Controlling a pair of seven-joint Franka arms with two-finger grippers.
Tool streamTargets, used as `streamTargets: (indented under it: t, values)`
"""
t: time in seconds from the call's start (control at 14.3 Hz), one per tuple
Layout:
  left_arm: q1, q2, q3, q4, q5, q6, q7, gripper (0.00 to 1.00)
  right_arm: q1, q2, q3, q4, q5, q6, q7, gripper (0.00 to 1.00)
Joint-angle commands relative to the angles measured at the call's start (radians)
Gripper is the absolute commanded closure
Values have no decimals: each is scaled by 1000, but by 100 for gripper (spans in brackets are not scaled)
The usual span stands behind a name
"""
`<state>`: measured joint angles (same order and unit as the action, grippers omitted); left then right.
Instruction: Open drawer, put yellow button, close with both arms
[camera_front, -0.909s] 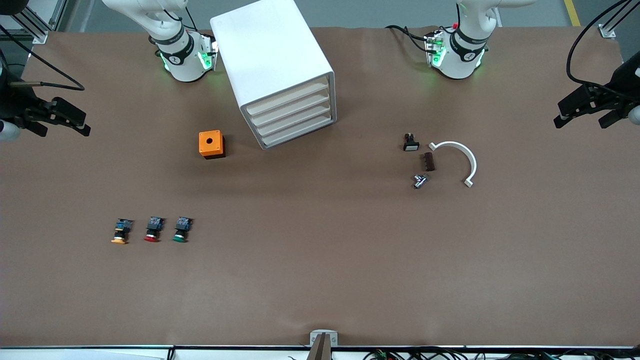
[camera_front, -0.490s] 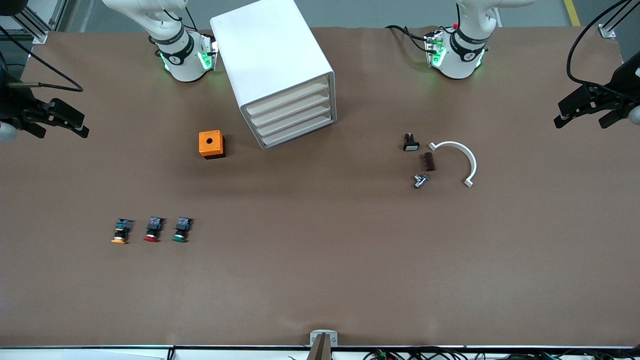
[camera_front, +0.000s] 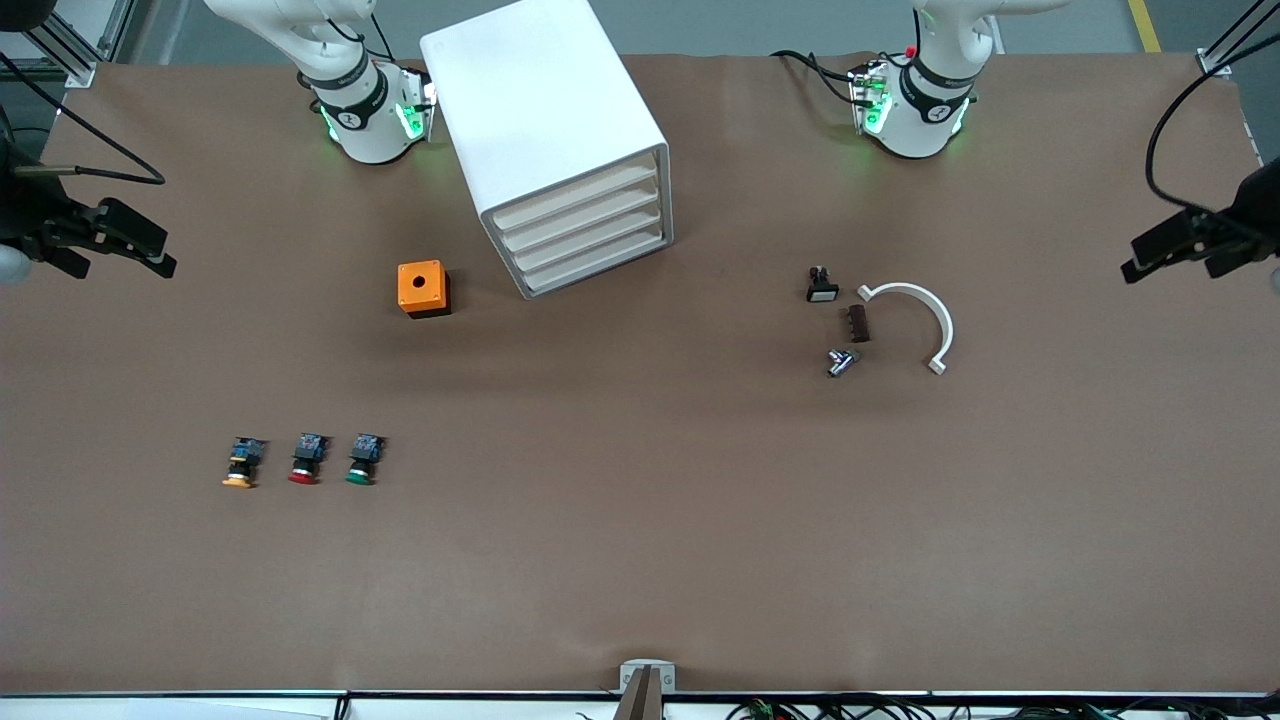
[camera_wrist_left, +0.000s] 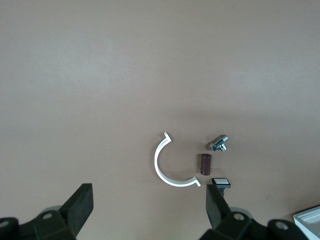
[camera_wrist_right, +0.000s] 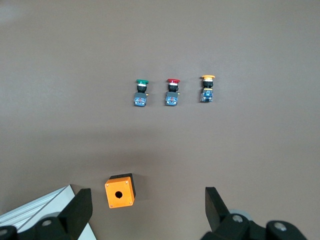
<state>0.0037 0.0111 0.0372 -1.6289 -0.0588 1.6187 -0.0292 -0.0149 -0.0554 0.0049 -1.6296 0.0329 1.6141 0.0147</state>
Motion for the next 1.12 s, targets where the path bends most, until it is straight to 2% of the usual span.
streamTargets:
  t: [0.0, 0.56, 0.77, 1.05]
  values:
    - [-25, 108, -13, 52, 10, -5, -32, 1, -17, -32, 12, -32, 4, 13, -5, 0]
    - [-172, 358, -14, 75, 11, -5, -107, 1, -19, -29, 13, -32, 4, 7, -36, 0]
    - [-235, 430, -16, 75, 10, -5, -254, 1, -19, -29, 13, -32, 4, 0, -35, 0]
    - [-349, 467, -23, 76, -9, -10, -441, 1, -19, -29, 13, -32, 5, -10, -35, 0]
